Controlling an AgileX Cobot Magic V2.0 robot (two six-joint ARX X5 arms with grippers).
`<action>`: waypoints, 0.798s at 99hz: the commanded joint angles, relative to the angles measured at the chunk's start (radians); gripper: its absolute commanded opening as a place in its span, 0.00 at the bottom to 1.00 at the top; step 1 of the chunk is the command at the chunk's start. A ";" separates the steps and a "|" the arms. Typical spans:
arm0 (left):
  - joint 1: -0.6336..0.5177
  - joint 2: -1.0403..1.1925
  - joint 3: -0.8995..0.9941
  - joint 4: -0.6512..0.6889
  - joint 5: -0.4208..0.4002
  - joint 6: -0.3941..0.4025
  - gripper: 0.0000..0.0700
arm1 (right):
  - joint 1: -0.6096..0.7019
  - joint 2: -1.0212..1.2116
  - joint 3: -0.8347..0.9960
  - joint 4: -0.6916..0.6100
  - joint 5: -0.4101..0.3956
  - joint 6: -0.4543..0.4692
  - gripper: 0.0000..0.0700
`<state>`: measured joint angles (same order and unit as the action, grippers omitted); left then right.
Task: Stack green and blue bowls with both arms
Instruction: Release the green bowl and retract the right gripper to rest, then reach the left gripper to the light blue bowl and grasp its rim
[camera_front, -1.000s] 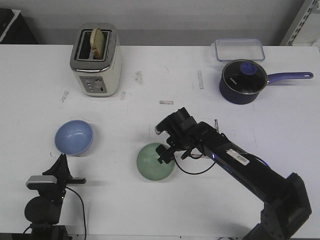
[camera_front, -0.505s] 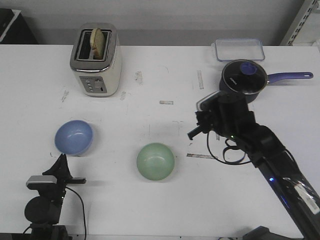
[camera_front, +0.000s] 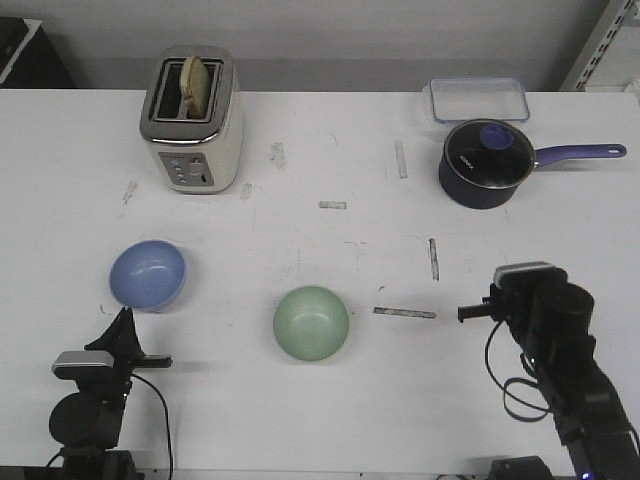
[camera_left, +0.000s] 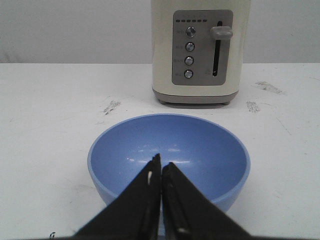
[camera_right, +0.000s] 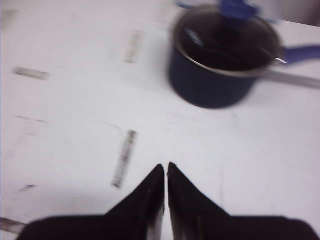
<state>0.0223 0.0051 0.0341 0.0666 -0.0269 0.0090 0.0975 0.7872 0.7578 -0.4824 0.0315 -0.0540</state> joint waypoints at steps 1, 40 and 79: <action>0.001 -0.002 -0.021 0.013 0.000 -0.002 0.00 | -0.010 -0.055 -0.089 0.040 0.003 0.013 0.00; 0.001 -0.002 0.002 0.055 0.000 -0.040 0.00 | -0.020 -0.265 -0.261 0.127 0.003 0.013 0.00; 0.001 0.132 0.424 -0.070 0.000 -0.069 0.00 | -0.020 -0.250 -0.261 0.146 0.002 0.013 0.00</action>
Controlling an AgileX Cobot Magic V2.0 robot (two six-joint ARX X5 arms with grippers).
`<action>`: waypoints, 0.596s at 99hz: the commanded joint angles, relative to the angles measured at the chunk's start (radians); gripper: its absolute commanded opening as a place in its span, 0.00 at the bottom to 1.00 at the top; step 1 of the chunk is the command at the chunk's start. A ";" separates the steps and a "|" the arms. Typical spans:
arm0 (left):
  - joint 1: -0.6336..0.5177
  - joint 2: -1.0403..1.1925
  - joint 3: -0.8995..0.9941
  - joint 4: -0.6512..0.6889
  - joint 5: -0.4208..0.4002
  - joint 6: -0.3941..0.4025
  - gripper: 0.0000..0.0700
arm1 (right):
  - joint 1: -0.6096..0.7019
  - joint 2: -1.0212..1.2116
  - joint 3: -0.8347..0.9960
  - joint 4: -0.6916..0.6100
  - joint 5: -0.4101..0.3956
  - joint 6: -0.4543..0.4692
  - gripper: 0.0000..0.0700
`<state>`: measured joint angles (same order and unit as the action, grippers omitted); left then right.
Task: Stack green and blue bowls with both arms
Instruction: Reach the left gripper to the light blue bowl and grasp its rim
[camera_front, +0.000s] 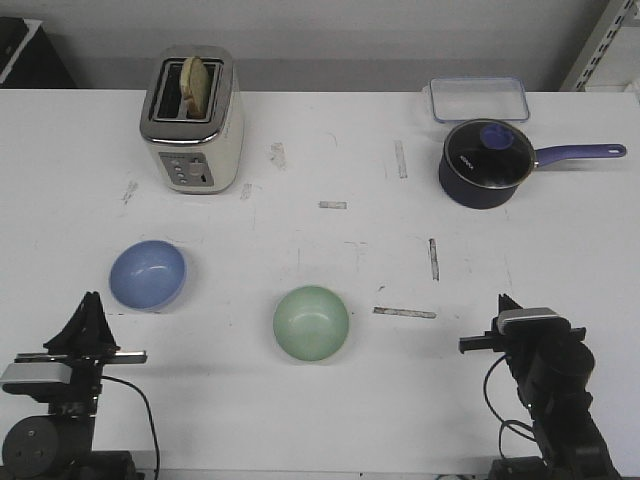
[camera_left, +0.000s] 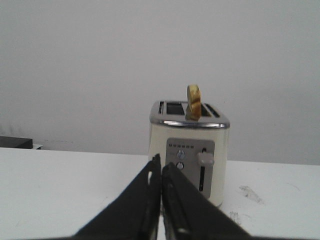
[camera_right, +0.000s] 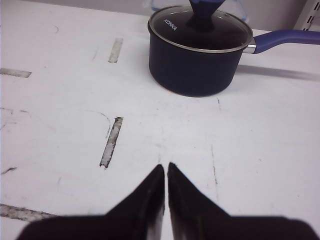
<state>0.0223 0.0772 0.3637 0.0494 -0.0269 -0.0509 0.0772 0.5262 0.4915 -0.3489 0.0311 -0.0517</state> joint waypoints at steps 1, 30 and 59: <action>0.001 0.072 0.111 -0.065 0.001 -0.008 0.00 | 0.000 0.012 0.005 0.013 0.003 0.011 0.00; 0.001 0.482 0.548 -0.349 0.001 0.041 0.40 | 0.000 0.039 0.005 0.013 0.001 0.011 0.00; 0.013 0.820 0.743 -0.550 0.002 -0.036 0.81 | 0.000 0.064 0.005 0.013 -0.004 0.010 0.00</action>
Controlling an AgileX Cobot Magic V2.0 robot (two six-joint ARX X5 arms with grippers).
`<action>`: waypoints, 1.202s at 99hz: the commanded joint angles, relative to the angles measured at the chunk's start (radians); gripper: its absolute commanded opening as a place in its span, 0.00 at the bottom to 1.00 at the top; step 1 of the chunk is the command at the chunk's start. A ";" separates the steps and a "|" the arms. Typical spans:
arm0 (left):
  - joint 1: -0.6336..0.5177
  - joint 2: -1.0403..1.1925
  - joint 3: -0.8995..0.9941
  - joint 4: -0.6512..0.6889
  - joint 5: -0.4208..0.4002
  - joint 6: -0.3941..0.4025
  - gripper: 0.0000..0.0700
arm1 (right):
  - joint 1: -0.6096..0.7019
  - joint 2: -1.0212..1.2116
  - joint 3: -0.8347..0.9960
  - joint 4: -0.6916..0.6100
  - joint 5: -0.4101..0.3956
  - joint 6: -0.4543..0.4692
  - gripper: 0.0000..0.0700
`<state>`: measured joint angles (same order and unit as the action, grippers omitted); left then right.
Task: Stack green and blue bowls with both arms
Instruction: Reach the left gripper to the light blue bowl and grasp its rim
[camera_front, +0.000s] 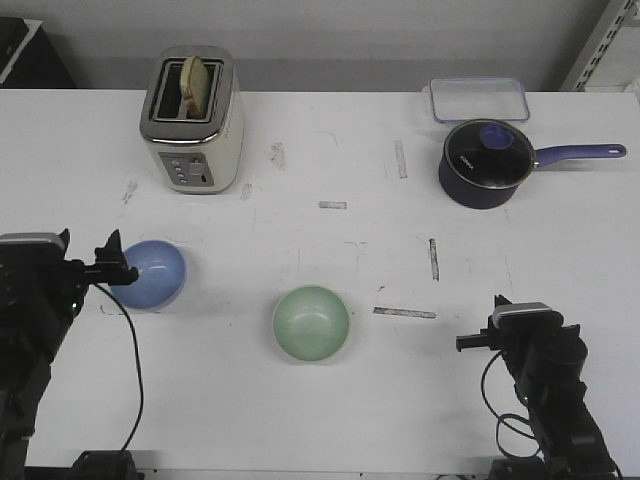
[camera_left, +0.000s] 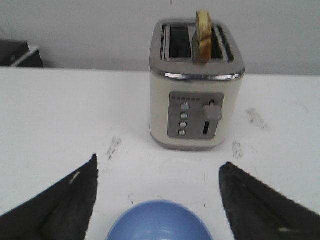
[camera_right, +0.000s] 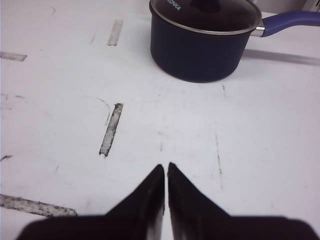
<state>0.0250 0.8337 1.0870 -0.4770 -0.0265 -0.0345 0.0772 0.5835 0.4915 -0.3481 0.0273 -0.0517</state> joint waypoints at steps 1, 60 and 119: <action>0.011 0.069 0.019 -0.025 0.002 -0.055 0.82 | 0.000 0.007 0.005 0.012 0.000 0.010 0.00; 0.264 0.625 0.019 -0.222 0.186 -0.087 0.89 | 0.002 0.007 0.005 0.011 -0.001 0.010 0.00; 0.271 0.670 0.020 -0.177 0.185 -0.090 0.00 | 0.002 0.007 0.005 0.011 -0.001 0.010 0.00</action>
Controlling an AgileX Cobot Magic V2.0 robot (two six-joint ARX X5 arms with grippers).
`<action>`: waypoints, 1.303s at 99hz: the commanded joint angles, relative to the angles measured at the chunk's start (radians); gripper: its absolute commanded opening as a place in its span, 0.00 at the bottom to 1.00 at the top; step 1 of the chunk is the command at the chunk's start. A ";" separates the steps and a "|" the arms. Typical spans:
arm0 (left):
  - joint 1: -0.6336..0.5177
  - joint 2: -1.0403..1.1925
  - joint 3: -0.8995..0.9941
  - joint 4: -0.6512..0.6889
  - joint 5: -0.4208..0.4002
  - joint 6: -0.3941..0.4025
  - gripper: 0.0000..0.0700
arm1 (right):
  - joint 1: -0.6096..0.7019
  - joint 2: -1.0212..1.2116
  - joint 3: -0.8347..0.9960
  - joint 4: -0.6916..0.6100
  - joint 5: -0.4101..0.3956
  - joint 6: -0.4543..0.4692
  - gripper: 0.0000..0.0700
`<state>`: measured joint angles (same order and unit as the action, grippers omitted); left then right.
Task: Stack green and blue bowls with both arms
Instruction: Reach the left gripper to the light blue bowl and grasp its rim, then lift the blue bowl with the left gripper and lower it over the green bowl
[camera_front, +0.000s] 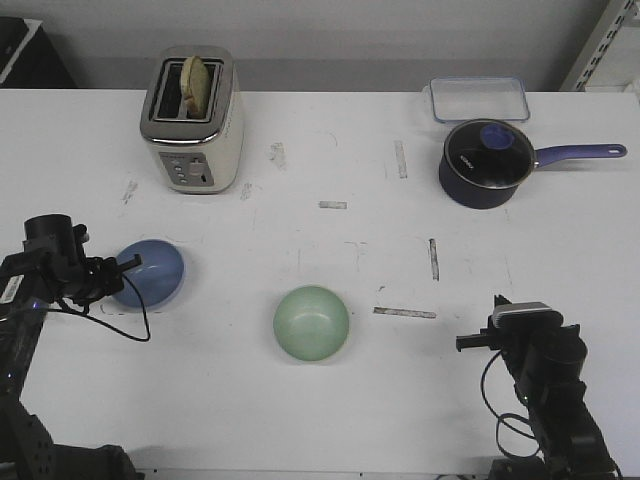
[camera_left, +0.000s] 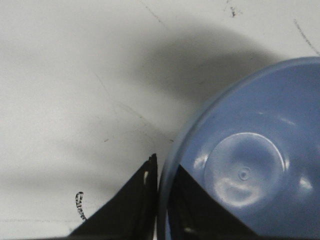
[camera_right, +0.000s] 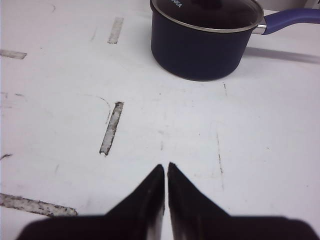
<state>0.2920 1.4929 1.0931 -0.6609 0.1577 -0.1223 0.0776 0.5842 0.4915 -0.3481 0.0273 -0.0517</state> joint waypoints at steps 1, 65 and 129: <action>0.004 0.011 0.014 0.008 0.001 -0.003 0.00 | 0.002 0.006 0.005 0.011 -0.001 0.010 0.00; -0.204 -0.081 0.393 -0.229 0.184 -0.002 0.00 | 0.002 0.006 0.005 0.011 -0.001 0.010 0.00; -0.887 0.029 0.392 -0.224 0.171 0.122 0.00 | 0.002 0.006 0.005 0.011 -0.001 0.010 0.00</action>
<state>-0.5812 1.4876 1.4704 -0.8902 0.3309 -0.0162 0.0776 0.5842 0.4915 -0.3481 0.0273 -0.0517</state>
